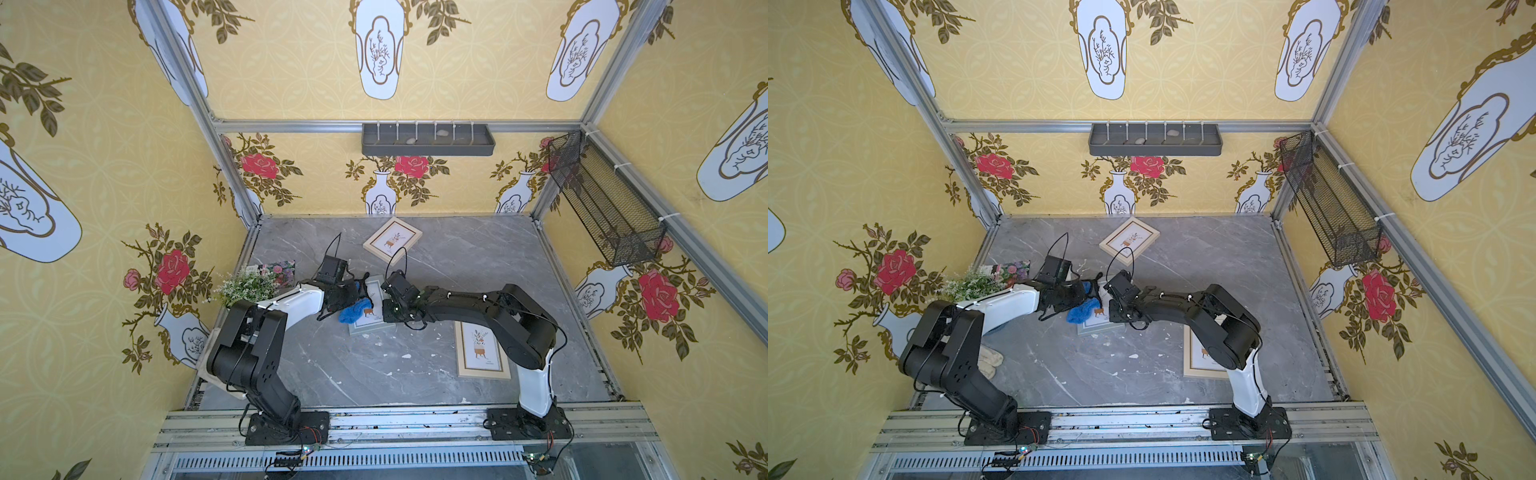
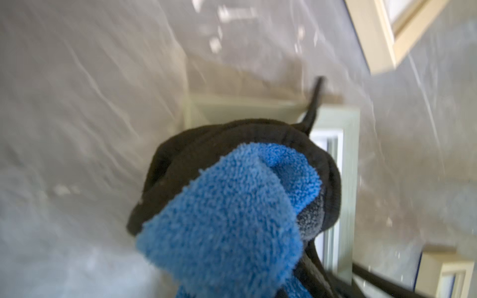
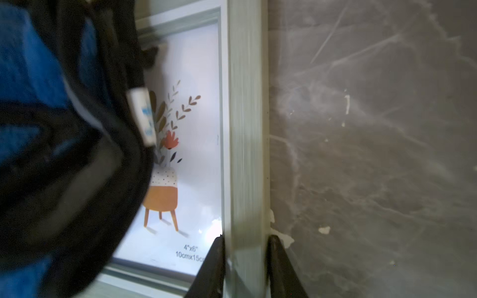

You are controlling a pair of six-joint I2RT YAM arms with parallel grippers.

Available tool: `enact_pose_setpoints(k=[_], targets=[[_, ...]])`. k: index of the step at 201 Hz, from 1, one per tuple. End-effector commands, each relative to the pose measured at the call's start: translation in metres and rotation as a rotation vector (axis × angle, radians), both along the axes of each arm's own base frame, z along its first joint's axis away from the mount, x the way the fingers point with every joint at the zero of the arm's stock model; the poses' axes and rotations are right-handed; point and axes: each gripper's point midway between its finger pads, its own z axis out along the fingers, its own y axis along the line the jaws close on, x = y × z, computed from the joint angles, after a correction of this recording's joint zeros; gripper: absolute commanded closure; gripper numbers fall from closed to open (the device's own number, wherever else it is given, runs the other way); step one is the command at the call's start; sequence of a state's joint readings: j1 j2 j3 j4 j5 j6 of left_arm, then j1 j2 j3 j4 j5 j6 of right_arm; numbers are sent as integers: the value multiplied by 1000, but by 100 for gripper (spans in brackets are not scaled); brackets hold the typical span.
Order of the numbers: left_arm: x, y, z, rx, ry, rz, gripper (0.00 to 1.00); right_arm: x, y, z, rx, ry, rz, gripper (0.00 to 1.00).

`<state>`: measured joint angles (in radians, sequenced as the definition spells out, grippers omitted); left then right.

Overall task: Wipe the picture frame with a cloth
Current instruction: Wipe the dirt from the picture frame.

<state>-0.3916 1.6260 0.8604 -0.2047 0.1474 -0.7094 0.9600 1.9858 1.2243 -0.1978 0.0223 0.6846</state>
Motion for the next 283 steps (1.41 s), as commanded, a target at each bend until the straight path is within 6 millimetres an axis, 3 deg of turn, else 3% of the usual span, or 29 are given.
enact_pose_setpoints(k=[1,22,40,56,93,118,136,180,197,215,257,271,283], targets=[[-54,-12,-19,26,134,-48,100,-16,-36,-27,-157,77,-38,85],[-86,-9,-33,7,187,-15,100,-16,-36,-29,-157,83,-37,85],[-85,0,-39,21,180,16,100,-17,-35,-30,-162,84,-31,85],[-64,3,-36,-3,163,19,100,-16,-35,-30,-163,85,-30,85],[22,22,-12,18,54,59,100,-17,-38,-28,-167,82,-40,85],[41,26,-12,17,49,56,100,-16,-37,-27,-164,80,-45,85],[24,20,-9,24,46,35,100,-16,-37,-28,-164,82,-46,85],[-67,0,-28,32,146,-17,100,-15,-34,-30,-160,89,-29,85],[-75,3,-35,16,159,4,100,-13,-34,-30,-157,89,-32,85],[-53,14,-35,-21,151,38,100,-14,-35,-31,-160,92,-33,85],[39,29,-18,-19,67,58,100,-14,-37,-28,-165,86,-40,85],[47,27,-14,-18,59,52,100,-14,-39,-27,-169,83,-45,85],[40,23,-12,-22,60,44,100,-15,-39,-26,-168,82,-46,85]])
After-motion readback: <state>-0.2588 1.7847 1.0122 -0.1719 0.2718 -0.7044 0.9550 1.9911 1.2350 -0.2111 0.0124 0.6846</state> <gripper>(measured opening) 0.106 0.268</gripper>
